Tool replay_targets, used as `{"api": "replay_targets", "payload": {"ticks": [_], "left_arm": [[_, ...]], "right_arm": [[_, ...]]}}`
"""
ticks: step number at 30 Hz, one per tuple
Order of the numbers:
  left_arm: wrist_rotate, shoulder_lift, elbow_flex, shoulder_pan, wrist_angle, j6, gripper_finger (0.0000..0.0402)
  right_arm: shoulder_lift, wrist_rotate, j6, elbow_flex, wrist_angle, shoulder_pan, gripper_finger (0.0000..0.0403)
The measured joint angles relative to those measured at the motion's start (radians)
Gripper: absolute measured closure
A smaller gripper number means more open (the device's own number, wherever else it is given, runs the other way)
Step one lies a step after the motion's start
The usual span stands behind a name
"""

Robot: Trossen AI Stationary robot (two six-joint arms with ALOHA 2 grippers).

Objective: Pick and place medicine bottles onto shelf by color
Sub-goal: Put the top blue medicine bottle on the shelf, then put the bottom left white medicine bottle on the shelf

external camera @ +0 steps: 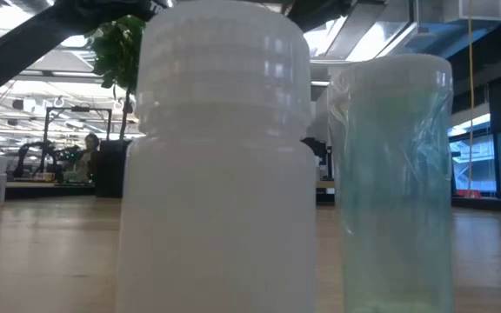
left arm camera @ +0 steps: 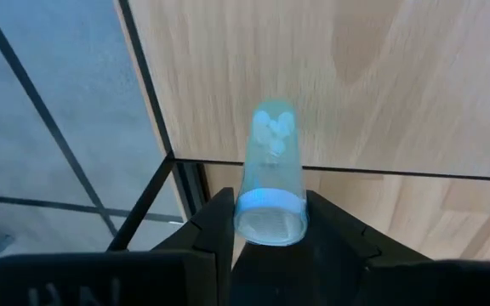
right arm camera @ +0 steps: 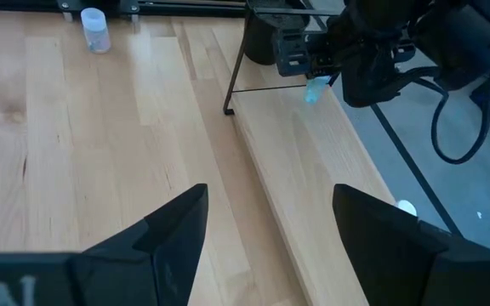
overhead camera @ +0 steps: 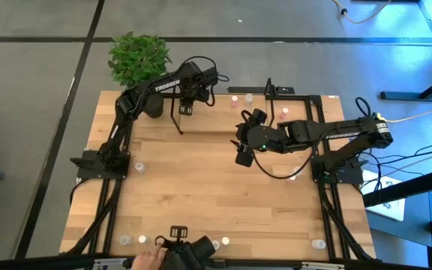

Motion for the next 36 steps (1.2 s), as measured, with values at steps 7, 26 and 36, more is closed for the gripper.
{"api": "replay_targets", "payload": {"ticks": [7,26,36], "left_arm": [[-0.008,0.026,0.002,0.0,0.01,0.016,0.0301],[0.005,0.04,-0.003,-0.002,0.019,0.031,0.0249],[-0.013,0.037,-0.001,-0.004,0.02,0.037,0.0189]], "right_arm": [[0.0,0.0,0.0,0.0,0.0,0.0,0.0148],[0.0,0.0,0.0,0.0,0.0,0.0,0.0148],[0.0,0.0,0.0,0.0,0.0,0.0,0.0148]]}}
